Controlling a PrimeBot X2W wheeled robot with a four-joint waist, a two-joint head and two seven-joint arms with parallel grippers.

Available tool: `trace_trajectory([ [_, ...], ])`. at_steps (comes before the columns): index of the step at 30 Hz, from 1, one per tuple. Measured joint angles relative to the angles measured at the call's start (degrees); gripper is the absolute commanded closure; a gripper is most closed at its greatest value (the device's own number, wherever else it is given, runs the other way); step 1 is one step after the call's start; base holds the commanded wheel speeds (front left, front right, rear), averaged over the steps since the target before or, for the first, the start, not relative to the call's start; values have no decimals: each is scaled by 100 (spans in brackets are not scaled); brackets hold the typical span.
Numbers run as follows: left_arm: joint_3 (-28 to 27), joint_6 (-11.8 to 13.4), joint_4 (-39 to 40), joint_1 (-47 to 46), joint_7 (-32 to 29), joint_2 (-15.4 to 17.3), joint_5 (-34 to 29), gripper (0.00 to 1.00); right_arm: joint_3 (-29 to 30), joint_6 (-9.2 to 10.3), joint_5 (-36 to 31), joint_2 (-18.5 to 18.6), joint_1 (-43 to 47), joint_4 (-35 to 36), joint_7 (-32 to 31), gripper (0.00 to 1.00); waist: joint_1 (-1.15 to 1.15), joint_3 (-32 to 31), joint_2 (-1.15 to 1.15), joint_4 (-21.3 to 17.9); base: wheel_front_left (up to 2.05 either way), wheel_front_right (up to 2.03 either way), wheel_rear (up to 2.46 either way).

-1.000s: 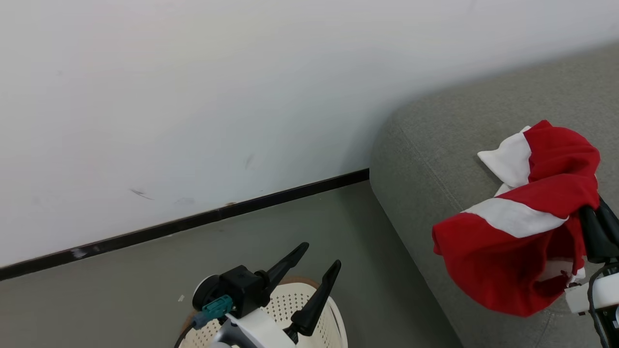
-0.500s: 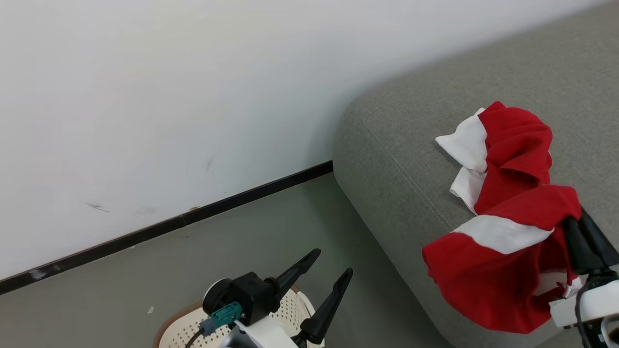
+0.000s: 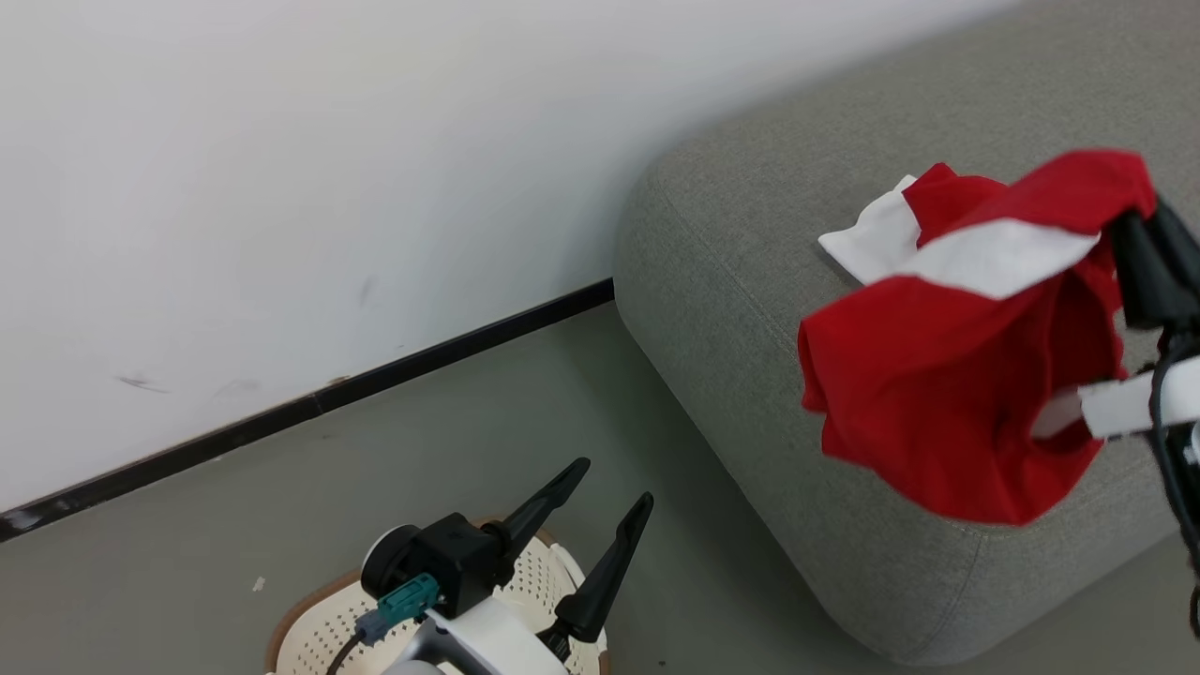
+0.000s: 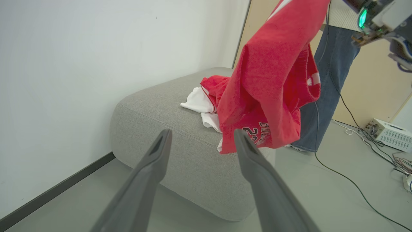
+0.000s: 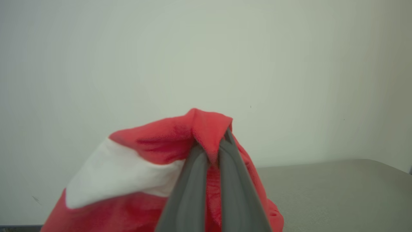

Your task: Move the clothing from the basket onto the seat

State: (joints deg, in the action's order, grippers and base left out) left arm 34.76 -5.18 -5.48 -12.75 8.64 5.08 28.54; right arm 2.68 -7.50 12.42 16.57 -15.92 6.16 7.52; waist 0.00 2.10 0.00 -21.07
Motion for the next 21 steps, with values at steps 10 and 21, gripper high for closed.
trace_trajectory([
  [10, -124, 87, 257, -96, -60, 112, -63, 0, 601, 0, 75, 146, -2123, -606, -420, 100, 0, 292, 0, 19, 0, 0, 0],
  [21, -143, 109, 510, -101, -189, 253, -186, 0, 1634, 0, -212, 727, -3051, -1207, -779, 100, 0, 561, 0, 142, 0, 0, 0],
])
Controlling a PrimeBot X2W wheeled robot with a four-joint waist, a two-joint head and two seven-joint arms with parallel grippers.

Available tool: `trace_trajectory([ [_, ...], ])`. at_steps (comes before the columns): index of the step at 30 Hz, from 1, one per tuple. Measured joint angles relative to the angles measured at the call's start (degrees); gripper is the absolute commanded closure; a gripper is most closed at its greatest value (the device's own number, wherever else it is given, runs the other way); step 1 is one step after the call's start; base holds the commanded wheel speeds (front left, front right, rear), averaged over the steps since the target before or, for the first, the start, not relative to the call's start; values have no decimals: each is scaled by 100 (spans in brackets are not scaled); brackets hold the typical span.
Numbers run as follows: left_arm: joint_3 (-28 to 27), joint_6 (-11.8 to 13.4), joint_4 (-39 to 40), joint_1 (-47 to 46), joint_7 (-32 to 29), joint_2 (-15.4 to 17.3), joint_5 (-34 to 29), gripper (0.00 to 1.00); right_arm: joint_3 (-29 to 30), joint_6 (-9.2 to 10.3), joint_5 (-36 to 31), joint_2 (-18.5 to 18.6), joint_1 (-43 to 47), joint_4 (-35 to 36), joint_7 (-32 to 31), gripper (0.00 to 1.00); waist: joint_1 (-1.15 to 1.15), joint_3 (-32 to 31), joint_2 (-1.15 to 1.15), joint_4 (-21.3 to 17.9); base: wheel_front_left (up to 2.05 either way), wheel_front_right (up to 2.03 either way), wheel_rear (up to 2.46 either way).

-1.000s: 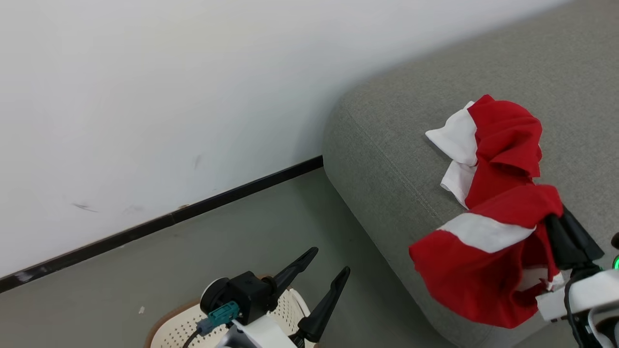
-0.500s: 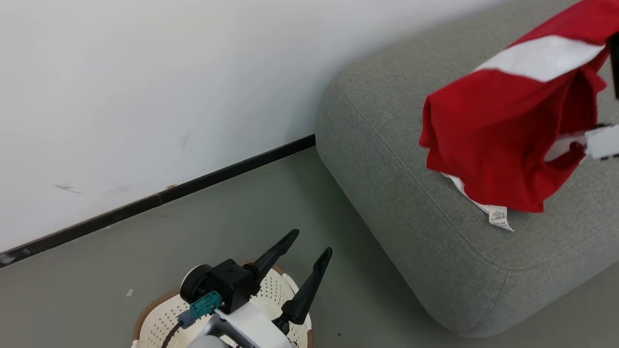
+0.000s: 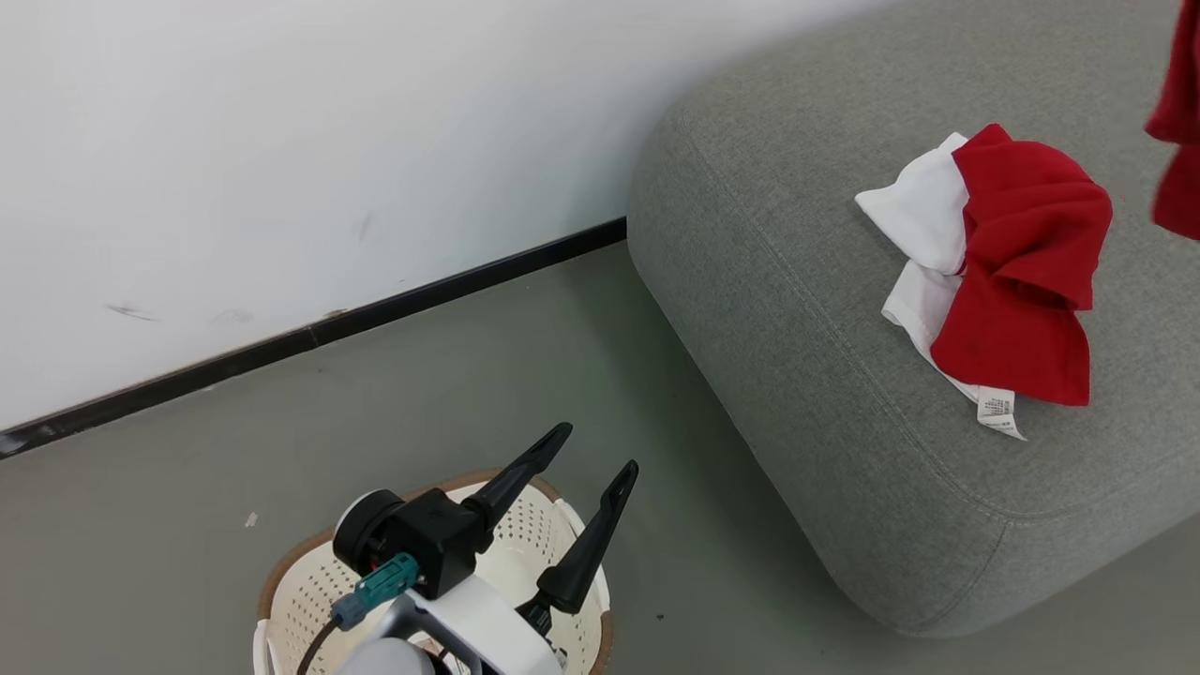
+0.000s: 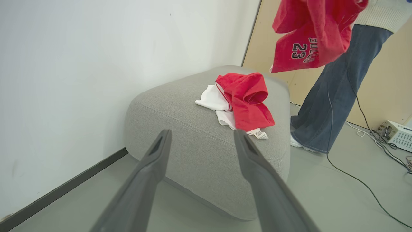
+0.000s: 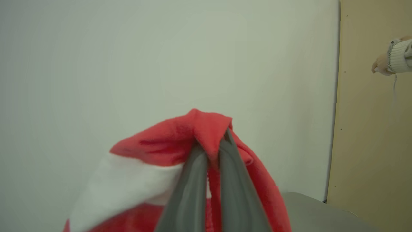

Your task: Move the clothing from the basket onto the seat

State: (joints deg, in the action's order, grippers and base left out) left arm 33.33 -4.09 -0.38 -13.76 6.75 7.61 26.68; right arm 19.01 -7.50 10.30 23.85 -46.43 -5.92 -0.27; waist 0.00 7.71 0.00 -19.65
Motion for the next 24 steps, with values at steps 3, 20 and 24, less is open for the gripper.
trace_trajectory([
  [3, -3, 41, 67, -38, -25, 20, -27, 0, 11, 0, -45, 163, -77, -258, -109, 100, 0, 78, 0, 32, 0, 0, 0],
  [20, -27, 62, 408, -234, -420, 285, -114, 0, 457, 0, -267, 645, -294, -781, 47, 100, 0, 524, 0, 45, 0, 0, 0],
  [24, -56, 96, 490, -271, -477, 347, -121, 0, 470, 0, -331, 721, -338, -901, 148, 100, 0, 607, 0, 23, 0, 0, 0],
])
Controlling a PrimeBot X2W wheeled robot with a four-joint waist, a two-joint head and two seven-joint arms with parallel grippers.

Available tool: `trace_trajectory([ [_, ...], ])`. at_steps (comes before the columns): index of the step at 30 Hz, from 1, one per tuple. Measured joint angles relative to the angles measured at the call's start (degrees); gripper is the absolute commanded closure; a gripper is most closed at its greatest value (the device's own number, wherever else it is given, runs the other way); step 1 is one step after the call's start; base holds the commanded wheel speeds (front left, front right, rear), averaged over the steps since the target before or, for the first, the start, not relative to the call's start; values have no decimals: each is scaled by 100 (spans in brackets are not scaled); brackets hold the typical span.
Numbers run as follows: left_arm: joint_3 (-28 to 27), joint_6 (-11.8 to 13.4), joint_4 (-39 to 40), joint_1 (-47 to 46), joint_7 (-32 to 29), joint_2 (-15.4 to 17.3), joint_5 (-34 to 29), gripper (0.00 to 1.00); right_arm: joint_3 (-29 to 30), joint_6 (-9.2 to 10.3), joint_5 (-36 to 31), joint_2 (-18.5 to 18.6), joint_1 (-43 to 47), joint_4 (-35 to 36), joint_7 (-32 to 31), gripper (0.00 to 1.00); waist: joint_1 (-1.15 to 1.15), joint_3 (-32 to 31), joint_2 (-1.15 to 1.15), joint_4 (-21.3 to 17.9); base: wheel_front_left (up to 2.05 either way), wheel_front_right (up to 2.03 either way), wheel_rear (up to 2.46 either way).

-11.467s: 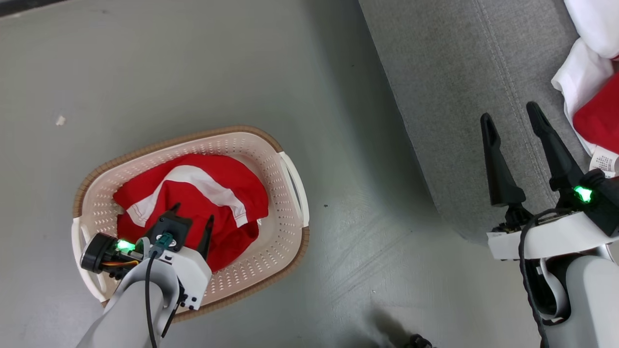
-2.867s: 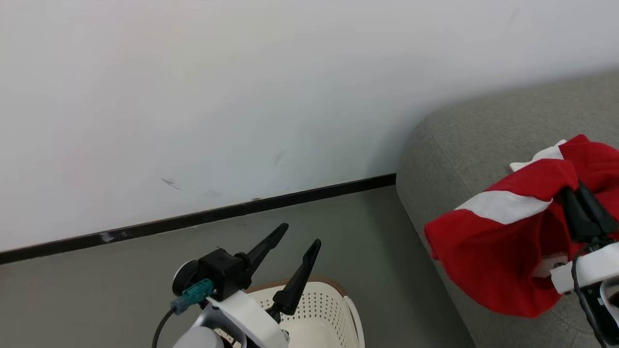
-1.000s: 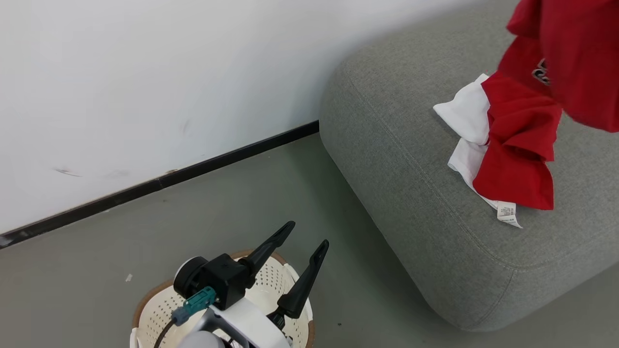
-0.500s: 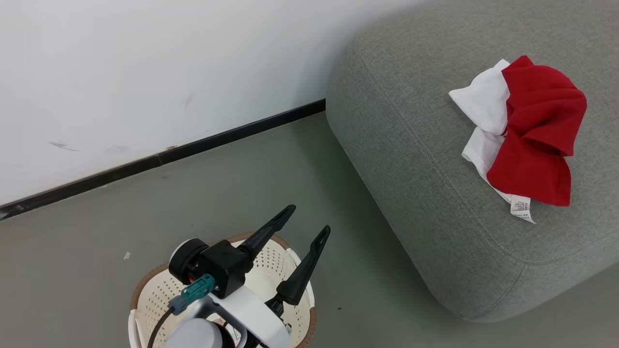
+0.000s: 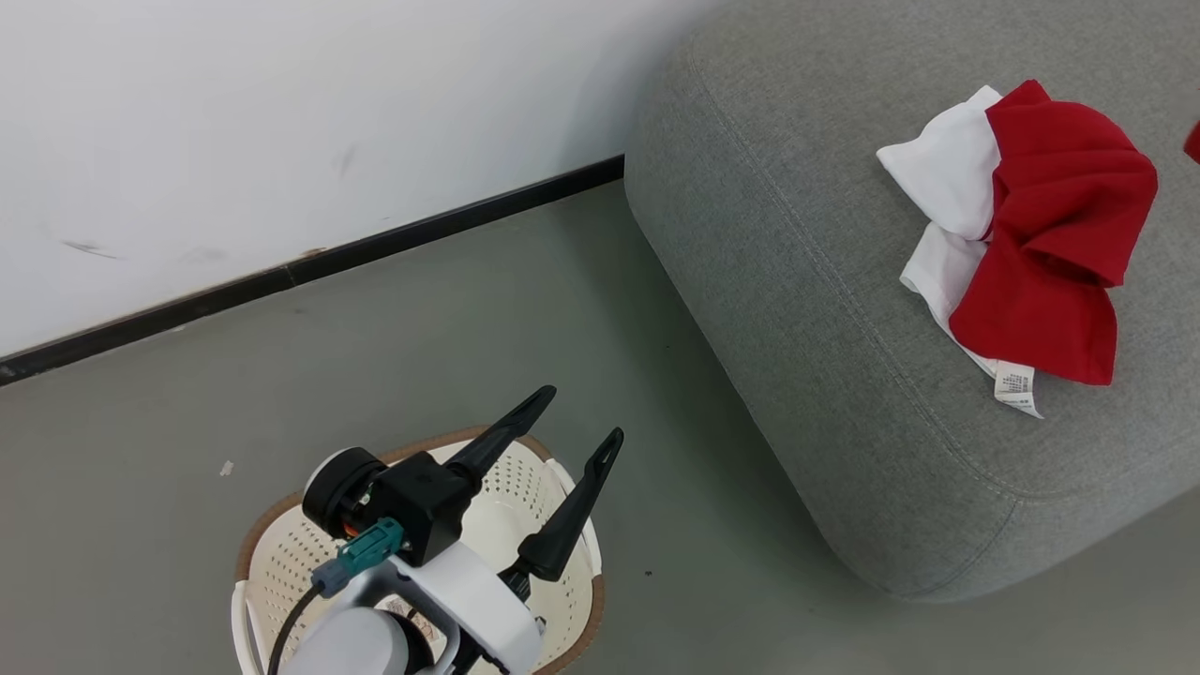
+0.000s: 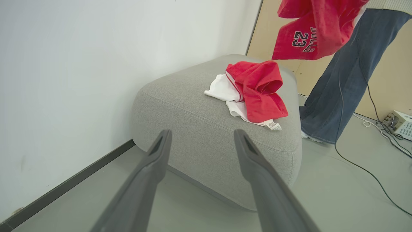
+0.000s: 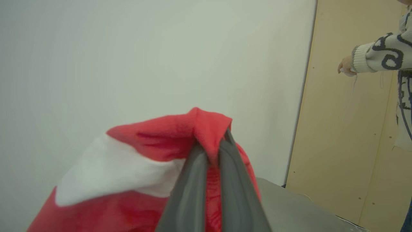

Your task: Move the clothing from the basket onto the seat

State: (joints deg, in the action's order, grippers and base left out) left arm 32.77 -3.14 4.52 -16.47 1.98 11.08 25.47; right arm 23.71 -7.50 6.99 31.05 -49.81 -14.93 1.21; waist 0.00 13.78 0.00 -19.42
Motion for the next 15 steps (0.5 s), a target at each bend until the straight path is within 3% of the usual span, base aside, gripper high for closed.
trace_trajectory([
  [15, -42, 80, 288, -146, -152, 31, -70, 0, -258, 0, -630, -211, 471, -575, 197, 100, 0, 341, 0, -9, 0, 0, 0],
])
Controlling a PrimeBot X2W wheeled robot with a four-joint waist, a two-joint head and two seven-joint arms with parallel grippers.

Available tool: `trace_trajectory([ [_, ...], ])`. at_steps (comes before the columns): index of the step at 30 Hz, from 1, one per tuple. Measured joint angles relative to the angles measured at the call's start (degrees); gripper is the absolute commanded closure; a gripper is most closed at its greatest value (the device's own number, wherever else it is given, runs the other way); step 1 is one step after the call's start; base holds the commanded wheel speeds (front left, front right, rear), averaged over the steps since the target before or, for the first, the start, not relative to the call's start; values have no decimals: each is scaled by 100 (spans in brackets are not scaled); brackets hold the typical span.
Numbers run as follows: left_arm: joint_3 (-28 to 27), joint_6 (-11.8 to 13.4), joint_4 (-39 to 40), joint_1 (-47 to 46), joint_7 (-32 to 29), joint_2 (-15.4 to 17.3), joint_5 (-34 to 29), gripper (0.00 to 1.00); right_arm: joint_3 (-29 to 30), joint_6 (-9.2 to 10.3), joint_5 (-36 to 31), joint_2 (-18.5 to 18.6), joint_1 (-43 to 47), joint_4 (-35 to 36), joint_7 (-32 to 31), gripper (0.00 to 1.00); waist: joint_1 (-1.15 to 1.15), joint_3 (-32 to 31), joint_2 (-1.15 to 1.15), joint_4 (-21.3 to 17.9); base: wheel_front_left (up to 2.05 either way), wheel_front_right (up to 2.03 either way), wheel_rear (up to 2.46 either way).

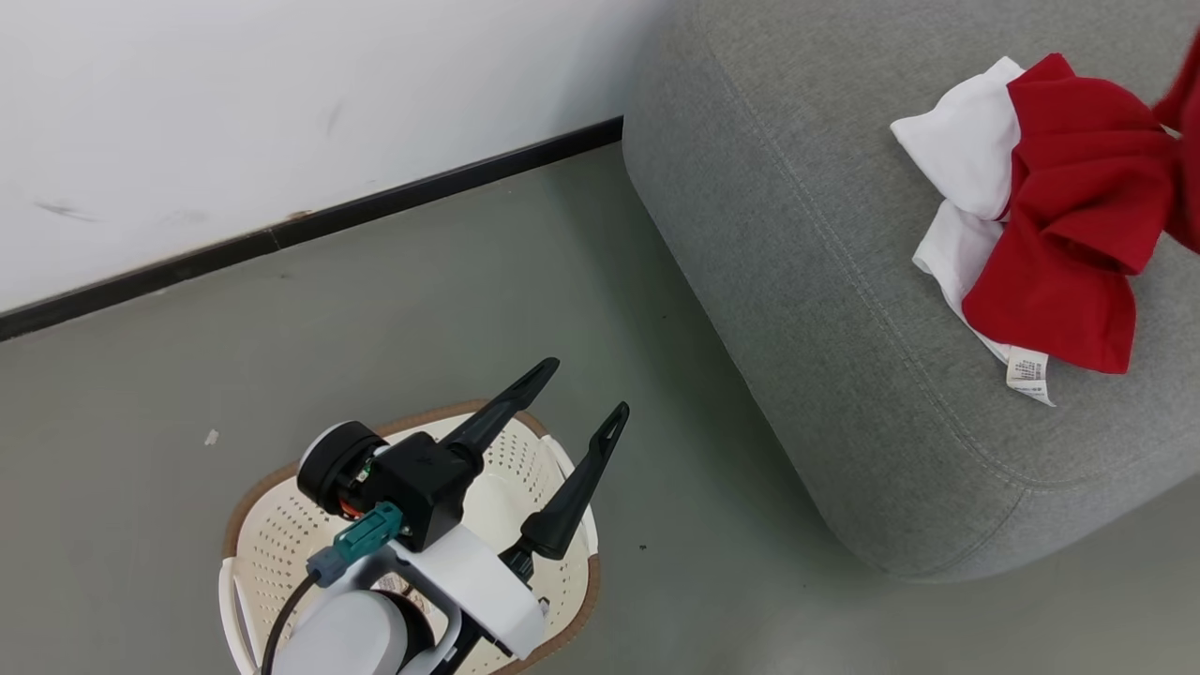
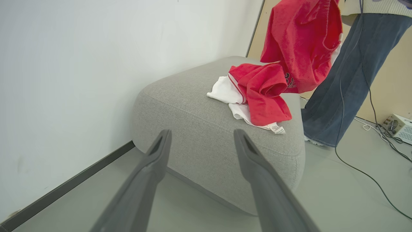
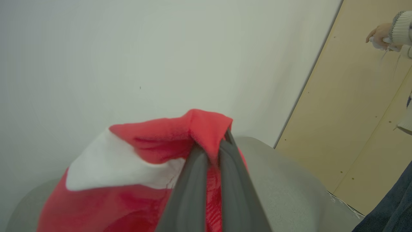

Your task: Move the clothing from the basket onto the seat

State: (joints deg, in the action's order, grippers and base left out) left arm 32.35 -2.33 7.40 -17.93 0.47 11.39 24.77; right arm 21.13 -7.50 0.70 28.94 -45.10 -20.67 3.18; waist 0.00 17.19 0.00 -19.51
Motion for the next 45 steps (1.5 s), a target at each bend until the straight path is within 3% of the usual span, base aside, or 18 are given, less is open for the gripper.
trace_trajectory([
  [4, -9, 18, 71, -42, -43, -2, -20, 0, -194, 0, -213, -51, 159, -181, 101, 100, 0, 97, 0, 53, 0, 0, 0],
  [9, -9, 58, 124, -51, -47, -7, -43, 0, -363, 0, -396, -391, 297, -582, 162, 100, 0, 226, 0, 139, 0, 0, 0],
  [17, -47, 120, 190, -57, -48, 7, -71, 0, -165, 0, -634, -912, 380, -1255, 153, 100, 0, 414, 0, 332, 0, 0, 0],
  [32, -58, 110, 159, -176, 15, -7, -77, 0, 96, 0, -948, -1149, 382, -1903, 442, 99, 0, 517, 0, 712, 0, 0, 0],
  [34, -58, 109, 120, -176, 20, -8, -76, 0, 143, 0, -954, -1172, 383, -1954, 530, 69, 0, 490, 0, 729, 0, 0, 0],
  [36, -60, 108, 82, -176, 54, -8, -70, 0, 171, 0, -955, -1177, 387, -2017, 622, 52, 0, 457, 0, 736, 0, 0, 0],
  [38, -73, 96, 52, -176, 71, -8, -67, 0, 160, 0, -991, -1184, 427, -2024, 714, 12, 0, 421, 0, 733, 0, 0, 0],
  [39, -75, 91, 34, -176, 80, -8, -67, 0, 145, 0, -1013, -1196, 469, -2023, 767, 2, 0, 402, 0, 728, 0, 0, 0],
  [45, -74, 58, -94, -175, 147, -33, -47, 0, 101, 0, -1027, -1329, 636, -2038, 902, 0, 0, 276, 0, 664, 0, 0, 0],
])
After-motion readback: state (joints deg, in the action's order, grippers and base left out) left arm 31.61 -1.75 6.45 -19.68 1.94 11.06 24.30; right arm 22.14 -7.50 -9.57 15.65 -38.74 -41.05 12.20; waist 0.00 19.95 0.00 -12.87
